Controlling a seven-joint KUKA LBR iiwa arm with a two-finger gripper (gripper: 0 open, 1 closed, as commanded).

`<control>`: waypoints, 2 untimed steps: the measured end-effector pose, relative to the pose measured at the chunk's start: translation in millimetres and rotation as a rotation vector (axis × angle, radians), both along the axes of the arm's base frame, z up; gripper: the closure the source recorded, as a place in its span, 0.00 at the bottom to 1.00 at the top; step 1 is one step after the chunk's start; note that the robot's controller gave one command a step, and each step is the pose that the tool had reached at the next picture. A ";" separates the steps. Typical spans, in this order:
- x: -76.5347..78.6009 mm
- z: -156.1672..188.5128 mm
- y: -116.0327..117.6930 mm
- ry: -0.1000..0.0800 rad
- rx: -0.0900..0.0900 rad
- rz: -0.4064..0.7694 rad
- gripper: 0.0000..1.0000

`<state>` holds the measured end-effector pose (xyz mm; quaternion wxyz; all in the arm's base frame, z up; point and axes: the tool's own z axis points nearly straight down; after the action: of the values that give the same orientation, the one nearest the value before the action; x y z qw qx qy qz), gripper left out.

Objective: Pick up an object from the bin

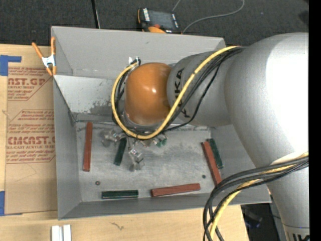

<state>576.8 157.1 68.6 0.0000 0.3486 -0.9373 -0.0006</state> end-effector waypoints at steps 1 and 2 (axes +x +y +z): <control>0.0 -0.2 1.0 -0.001 0.002 -0.001 0.00; 0.5 0.9 1.1 -0.002 0.002 -0.001 1.00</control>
Offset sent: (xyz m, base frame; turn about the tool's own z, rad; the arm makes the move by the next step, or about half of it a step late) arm 0.0000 0.0000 0.0000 0.0000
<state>577.3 158.2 69.5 -0.0013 0.3480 -0.9375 -0.0012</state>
